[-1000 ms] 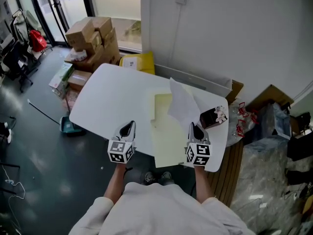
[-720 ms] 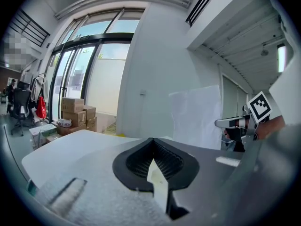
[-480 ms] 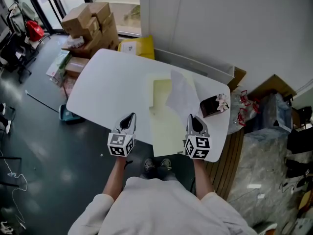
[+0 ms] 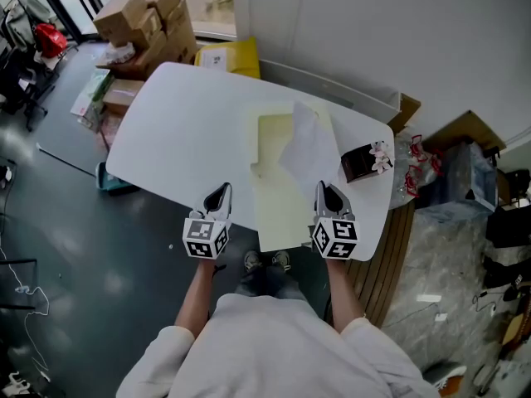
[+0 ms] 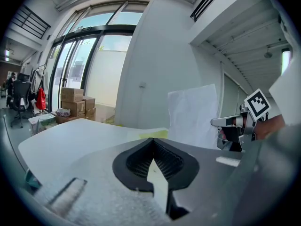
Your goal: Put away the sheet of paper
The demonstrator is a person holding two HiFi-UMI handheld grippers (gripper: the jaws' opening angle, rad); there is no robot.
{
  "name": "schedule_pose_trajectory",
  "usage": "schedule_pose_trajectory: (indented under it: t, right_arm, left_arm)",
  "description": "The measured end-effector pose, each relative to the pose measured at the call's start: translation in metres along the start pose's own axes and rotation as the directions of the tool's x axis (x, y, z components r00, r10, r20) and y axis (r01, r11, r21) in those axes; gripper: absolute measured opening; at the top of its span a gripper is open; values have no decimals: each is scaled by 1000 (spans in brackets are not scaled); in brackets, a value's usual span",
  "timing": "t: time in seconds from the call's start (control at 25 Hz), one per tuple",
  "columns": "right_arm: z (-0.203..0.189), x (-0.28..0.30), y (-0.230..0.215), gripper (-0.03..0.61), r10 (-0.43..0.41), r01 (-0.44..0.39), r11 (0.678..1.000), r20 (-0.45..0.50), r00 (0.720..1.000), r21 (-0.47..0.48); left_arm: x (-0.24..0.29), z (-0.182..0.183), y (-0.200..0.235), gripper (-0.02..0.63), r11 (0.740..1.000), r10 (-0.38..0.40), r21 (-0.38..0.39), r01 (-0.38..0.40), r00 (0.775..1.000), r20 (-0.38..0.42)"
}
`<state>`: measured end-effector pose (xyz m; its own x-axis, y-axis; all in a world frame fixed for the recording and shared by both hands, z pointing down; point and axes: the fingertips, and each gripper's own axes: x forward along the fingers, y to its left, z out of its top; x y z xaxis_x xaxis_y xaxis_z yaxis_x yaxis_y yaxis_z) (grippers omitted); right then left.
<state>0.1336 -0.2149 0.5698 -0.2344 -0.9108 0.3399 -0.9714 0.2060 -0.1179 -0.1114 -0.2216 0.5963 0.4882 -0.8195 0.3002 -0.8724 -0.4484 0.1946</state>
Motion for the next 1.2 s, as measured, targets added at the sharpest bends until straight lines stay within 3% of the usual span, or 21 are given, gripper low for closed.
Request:
schedule_pose_trajectory:
  t: [0.24, 0.52, 0.64, 0.84, 1.12, 1.2]
  right_arm:
    - [-13, 4, 1, 2, 8, -7, 985, -7, 1000, 171]
    - [-32, 9, -1, 2, 28, -21, 919, -13, 1000, 393]
    - [-44, 10, -9, 2, 27, -23, 834, 2, 1000, 551]
    - [-70, 7, -23, 2, 8, -32, 620, 35, 999, 784]
    - [-106, 4, -32, 2, -28, -33, 389, 48, 998, 921]
    - [-117, 4, -33, 2, -33, -22, 359, 37, 999, 933]
  left_arm:
    - [-4, -13, 6, 5, 1000, 14, -3, -14, 1000, -24]
    - [-7, -13, 10, 5, 1000, 19, 1, -19, 999, -27]
    - [-6, -14, 8, 5, 1000, 15, 0, -15, 1000, -27]
    - [-3, -15, 5, 5, 1000, 8, -1, -8, 999, -33]
    - [-1, -15, 6, 5, 1000, 9, 1, -9, 999, -35]
    - [-1, -15, 6, 5, 1000, 9, 1, -8, 999, -36]
